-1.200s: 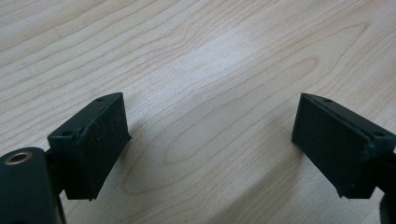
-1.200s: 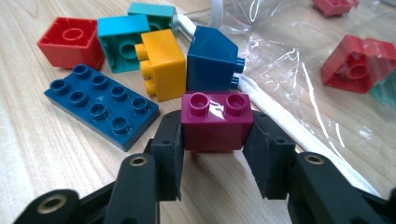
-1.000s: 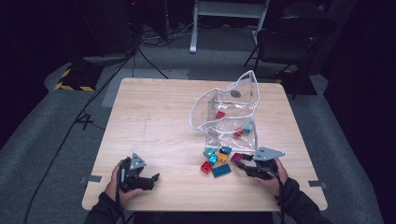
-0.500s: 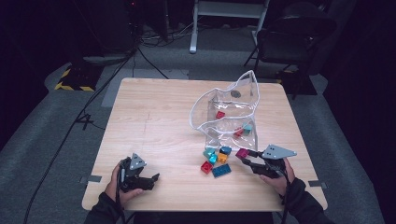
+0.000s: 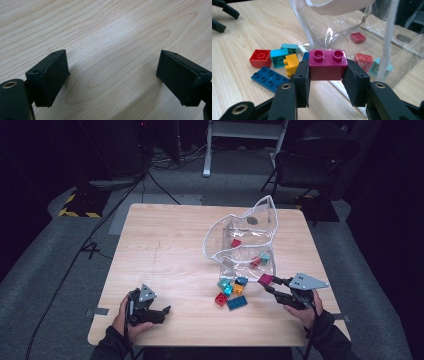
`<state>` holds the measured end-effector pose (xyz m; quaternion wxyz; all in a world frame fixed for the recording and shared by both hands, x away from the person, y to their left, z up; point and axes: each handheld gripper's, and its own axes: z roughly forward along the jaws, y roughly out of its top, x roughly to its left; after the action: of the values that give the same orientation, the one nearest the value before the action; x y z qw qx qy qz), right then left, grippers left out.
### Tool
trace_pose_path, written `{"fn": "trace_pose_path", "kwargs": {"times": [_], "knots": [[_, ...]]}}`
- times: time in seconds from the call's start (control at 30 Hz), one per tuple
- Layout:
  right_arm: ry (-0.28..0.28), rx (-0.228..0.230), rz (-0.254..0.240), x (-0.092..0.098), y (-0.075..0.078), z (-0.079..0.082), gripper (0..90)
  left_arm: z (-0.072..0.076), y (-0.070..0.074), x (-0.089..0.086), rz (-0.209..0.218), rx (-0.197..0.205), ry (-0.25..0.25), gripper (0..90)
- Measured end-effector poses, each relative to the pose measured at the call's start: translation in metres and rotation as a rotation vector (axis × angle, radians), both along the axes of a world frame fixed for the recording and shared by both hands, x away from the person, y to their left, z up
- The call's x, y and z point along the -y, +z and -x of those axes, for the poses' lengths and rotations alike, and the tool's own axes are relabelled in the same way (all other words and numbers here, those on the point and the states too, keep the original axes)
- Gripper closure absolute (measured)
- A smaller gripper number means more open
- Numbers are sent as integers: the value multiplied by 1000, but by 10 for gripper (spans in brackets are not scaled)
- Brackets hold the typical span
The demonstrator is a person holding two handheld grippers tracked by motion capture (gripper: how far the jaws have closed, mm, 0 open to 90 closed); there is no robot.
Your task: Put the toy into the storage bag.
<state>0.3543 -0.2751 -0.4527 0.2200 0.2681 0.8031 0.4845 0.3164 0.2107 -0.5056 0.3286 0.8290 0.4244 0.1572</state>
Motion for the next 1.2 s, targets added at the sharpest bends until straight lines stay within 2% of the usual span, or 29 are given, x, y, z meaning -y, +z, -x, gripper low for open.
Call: {"fn": "trace_pose_path", "kwargs": {"times": [0.47,0.77,0.9,1.2], "knots": [[-34,53,-31,11,24,3,592,0,0,0,-1,0,1,109],[-55,111,-56,13,55,3,592,0,0,0,-1,0,1,108],[-53,148,-74,12,71,1,592,0,0,0,-1,0,1,108],[-63,196,-90,10,104,-7,593,0,0,0,-1,0,1,108]]}}
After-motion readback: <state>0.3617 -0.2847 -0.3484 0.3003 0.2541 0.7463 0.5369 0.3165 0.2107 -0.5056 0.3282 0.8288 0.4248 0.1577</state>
